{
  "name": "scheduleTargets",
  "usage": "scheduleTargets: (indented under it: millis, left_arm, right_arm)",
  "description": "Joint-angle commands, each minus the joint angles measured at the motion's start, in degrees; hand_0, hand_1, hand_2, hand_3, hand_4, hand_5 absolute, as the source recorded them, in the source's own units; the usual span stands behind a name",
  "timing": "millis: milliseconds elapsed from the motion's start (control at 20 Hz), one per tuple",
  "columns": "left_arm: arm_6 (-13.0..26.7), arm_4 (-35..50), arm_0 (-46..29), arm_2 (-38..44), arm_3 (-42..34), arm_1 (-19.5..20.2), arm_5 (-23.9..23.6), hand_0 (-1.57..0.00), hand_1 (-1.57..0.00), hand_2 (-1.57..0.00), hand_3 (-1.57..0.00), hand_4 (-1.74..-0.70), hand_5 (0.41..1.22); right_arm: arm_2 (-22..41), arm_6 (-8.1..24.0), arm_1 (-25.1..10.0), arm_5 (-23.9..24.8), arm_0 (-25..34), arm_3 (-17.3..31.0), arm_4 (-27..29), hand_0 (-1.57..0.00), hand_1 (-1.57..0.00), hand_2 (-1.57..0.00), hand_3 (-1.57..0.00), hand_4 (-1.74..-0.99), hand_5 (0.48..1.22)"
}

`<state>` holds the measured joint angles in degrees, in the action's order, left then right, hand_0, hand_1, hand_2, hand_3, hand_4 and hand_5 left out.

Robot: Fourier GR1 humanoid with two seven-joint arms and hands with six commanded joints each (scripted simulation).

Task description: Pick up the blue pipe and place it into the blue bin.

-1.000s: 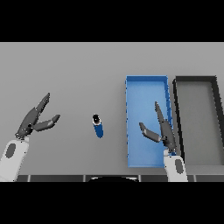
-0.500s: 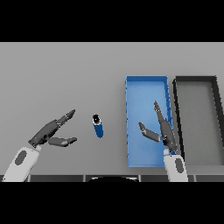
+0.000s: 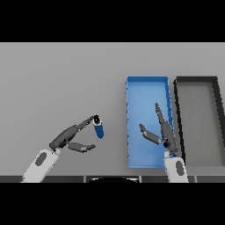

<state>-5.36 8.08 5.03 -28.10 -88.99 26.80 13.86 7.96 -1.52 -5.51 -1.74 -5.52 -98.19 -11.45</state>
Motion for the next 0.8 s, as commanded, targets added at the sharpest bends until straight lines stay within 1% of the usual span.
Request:
scheduleTargets:
  millis: [0, 50, 100, 150, 250, 300, 350, 400, 550, 600, 650, 700, 750]
  left_arm:
    - [1.23, -0.19, 2.01, -0.03, 2.20, -1.56, -0.15, 0.00, 0.00, 0.00, 0.00, -1.20, 0.467]
    - [2.00, 0.04, 3.18, -0.26, 3.74, -3.06, 0.07, 0.00, 0.00, 0.00, 0.00, -1.19, 0.467]
    - [1.62, -0.42, 3.86, -0.83, 5.26, -4.63, 0.10, 0.00, 0.00, 0.00, 0.00, -1.19, 0.469]
    - [1.31, -1.00, 4.29, -1.31, 6.22, -5.93, -0.20, 0.00, 0.00, 0.00, 0.00, -1.19, 0.469]
    - [0.08, -2.93, 6.02, -1.66, 8.75, -6.48, -0.28, 0.00, 0.00, 0.00, 0.00, -1.15, 0.459]
    - [0.08, -4.08, 6.73, -2.16, 9.65, -7.21, -0.81, 0.00, 0.00, 0.00, 0.00, -1.14, 0.459]
    - [-0.81, -4.50, 6.75, -2.60, 10.00, -7.62, -0.67, 0.00, 0.00, 0.00, 0.00, -1.13, 0.462]
    - [-1.46, -3.58, 7.54, -2.48, 11.04, -8.98, -0.01, 0.00, 0.00, 0.00, 0.00, -1.15, 0.479]
    - [-2.55, -2.06, 9.10, -1.85, 13.78, -11.73, 0.52, 0.00, 0.00, 0.00, 0.00, -1.21, 0.533]
    - [-3.14, -1.66, 9.36, -1.36, 14.31, -12.36, 0.17, 0.00, 0.00, -0.04, -0.01, -1.24, 0.558]
    - [-2.90, -1.51, 9.79, -1.22, 15.07, -13.42, -0.31, 0.00, -0.04, -0.11, -0.04, -1.27, 0.585]
    - [-2.79, -1.36, 9.81, -1.29, 14.91, -14.29, -0.80, -0.03, -0.14, -0.22, -0.12, -1.29, 0.617]
    - [-2.55, -1.41, 9.93, -1.14, 15.20, -14.62, -1.25, -0.10, -0.26, -0.36, -0.22, -1.32, 0.651]
  right_arm:
    - [0.24, -0.68, 0.28, 0.20, -0.67, -0.14, -0.25, 0.00, 0.00, 0.00, 0.00, -1.229, 0.621]
    - [-0.01, -0.44, 0.16, 0.08, -0.28, -0.11, 0.02, 0.00, 0.00, 0.00, 0.00, -1.223, 0.618]
    - [0.23, -0.02, 0.46, 0.37, -0.01, -0.26, -0.30, 0.00, 0.00, 0.00, 0.00, -1.218, 0.612]
    - [0.33, -0.37, 0.59, 0.58, -0.57, 0.19, -0.64, 0.00, 0.00, 0.00, 0.00, -1.212, 0.610]
    - [-0.28, -0.50, 0.23, -0.06, -0.53, -0.08, 0.57, 0.00, 0.00, 0.00, 0.00, -1.206, 0.606]
    - [-0.04, -0.35, 0.47, 0.21, -0.48, 0.00, 0.17, 0.00, 0.00, 0.00, 0.00, -1.204, 0.607]
    - [-0.33, -0.61, 0.13, 0.27, -0.70, -0.87, 0.35, 0.00, 0.00, 0.00, 0.00, -1.201, 0.605]
    - [0.28, -0.72, 0.34, -0.04, -1.32, -1.02, 0.12, 0.00, 0.00, 0.00, 0.00, -1.202, 0.606]
    - [-0.39, 1.30, 0.74, 0.15, 0.31, -0.07, 0.89, 0.00, 0.00, 0.00, 0.00, -1.206, 0.606]
    - [-0.58, 0.18, 0.23, -0.04, -0.44, -0.40, 0.94, 0.00, 0.00, 0.00, 0.00, -1.204, 0.605]
    - [-0.71, -0.14, -0.18, 0.07, -0.58, -0.40, 0.58, 0.00, 0.00, 0.00, 0.00, -1.196, 0.603]
    - [-0.74, -0.36, -0.33, -0.07, -0.86, -0.57, 0.67, 0.00, 0.00, 0.00, 0.00, -1.196, 0.605]
    - [-1.20, -0.25, -0.63, -0.21, -1.13, -0.74, 1.17, 0.00, 0.00, 0.00, 0.00, -1.198, 0.605]
